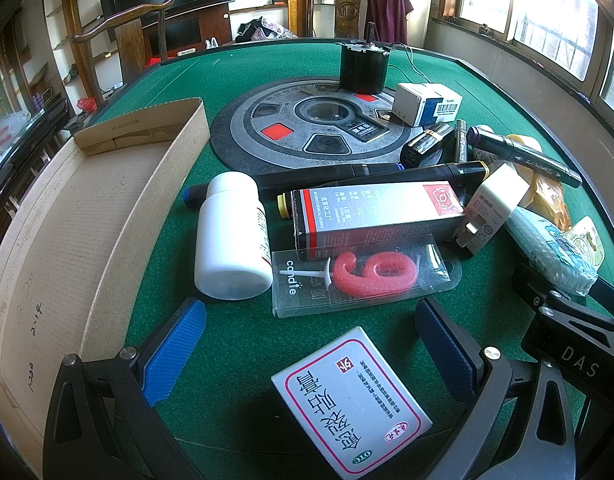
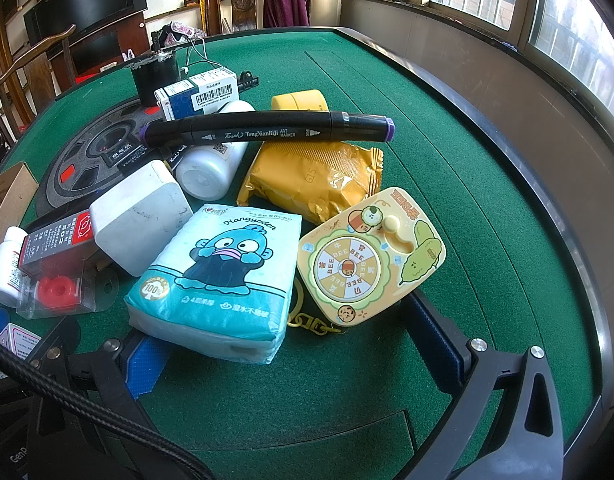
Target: Organize objects
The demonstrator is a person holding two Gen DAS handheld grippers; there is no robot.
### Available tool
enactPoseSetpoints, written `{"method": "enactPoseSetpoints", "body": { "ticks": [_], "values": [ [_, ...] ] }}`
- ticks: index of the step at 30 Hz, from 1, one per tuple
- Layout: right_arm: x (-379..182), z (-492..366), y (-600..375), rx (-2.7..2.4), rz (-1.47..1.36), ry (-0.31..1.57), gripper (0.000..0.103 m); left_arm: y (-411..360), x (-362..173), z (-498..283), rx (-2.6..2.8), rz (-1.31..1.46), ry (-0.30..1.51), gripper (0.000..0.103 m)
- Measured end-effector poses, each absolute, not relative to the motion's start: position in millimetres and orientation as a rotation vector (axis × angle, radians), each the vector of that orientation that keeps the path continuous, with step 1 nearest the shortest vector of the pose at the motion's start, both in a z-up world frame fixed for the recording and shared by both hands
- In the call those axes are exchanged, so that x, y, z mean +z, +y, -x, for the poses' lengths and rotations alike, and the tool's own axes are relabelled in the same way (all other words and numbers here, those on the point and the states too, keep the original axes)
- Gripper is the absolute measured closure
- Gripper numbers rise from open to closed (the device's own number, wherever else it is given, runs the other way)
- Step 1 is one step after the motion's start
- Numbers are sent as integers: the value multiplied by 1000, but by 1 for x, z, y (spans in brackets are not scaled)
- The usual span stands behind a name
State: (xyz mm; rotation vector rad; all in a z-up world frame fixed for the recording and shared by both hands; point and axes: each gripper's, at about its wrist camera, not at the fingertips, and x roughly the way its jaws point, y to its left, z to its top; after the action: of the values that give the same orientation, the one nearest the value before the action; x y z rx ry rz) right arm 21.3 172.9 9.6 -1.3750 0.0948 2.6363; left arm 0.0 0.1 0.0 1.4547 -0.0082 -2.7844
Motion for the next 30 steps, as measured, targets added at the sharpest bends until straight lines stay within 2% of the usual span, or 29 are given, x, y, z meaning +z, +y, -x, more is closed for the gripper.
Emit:
{"method": "enactPoseSetpoints", "body": {
  "ticks": [25,30],
  "values": [
    [9,-21,173,2638,1379,93,0,2,-1,0,-2771,-1453,8,1],
    [10,-17,177,2650,1533,56,0,0,0,0,-2772,-1451,9,1]
  ]
}}
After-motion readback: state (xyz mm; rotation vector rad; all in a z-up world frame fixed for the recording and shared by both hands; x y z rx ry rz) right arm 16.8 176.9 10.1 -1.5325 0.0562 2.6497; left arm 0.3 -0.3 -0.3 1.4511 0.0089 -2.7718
